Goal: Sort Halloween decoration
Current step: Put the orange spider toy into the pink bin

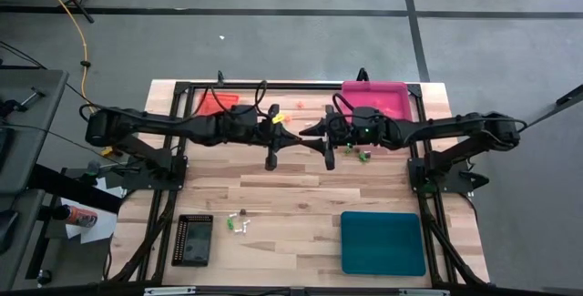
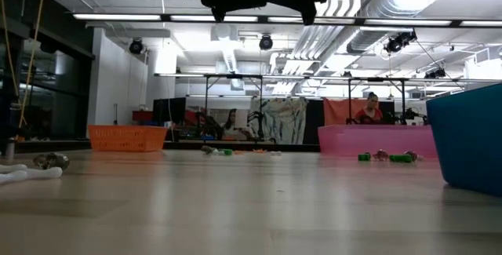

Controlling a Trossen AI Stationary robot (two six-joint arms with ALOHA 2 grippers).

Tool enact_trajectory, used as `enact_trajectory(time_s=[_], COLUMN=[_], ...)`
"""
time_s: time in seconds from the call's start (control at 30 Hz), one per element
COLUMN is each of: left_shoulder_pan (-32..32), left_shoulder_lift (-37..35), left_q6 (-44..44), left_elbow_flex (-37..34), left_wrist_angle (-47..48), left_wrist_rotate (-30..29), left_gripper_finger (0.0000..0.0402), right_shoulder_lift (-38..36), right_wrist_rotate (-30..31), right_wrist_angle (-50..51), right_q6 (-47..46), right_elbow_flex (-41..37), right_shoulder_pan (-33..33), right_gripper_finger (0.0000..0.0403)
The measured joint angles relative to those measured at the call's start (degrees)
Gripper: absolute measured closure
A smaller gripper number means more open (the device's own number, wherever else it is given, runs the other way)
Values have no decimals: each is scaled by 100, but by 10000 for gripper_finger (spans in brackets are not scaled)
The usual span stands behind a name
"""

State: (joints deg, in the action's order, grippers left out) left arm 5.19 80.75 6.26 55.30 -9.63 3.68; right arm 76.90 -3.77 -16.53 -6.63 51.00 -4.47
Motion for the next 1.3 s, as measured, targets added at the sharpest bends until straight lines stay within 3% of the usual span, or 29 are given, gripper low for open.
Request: enact_trajectory(time_s=[0.27,0.6,0.83,1.1,1.3], left_shoulder_pan=[4,0,-2,4,9], left_shoulder_lift=[144,142,142,54,-406], left_q6=[-10,-2,-2,-209,-308], left_elbow_flex=[-3,-3,-3,-3,3], left_wrist_angle=[-229,-221,-221,-81,834], left_wrist_rotate=[-26,-188,-261,-320,-334], left_gripper_finger=[401,401,395,321,253], right_shoulder_lift=[0,-2,-2,-53,-501], right_wrist_rotate=[201,478,480,474,480], right_wrist_angle=[71,133,174,234,620], right_q6=[278,561,563,523,557], right_elbow_flex=[-1,-1,-1,-6,-12], right_shoulder_pan=[157,261,261,213,-38], right_gripper_finger=[292,393,400,402,402])
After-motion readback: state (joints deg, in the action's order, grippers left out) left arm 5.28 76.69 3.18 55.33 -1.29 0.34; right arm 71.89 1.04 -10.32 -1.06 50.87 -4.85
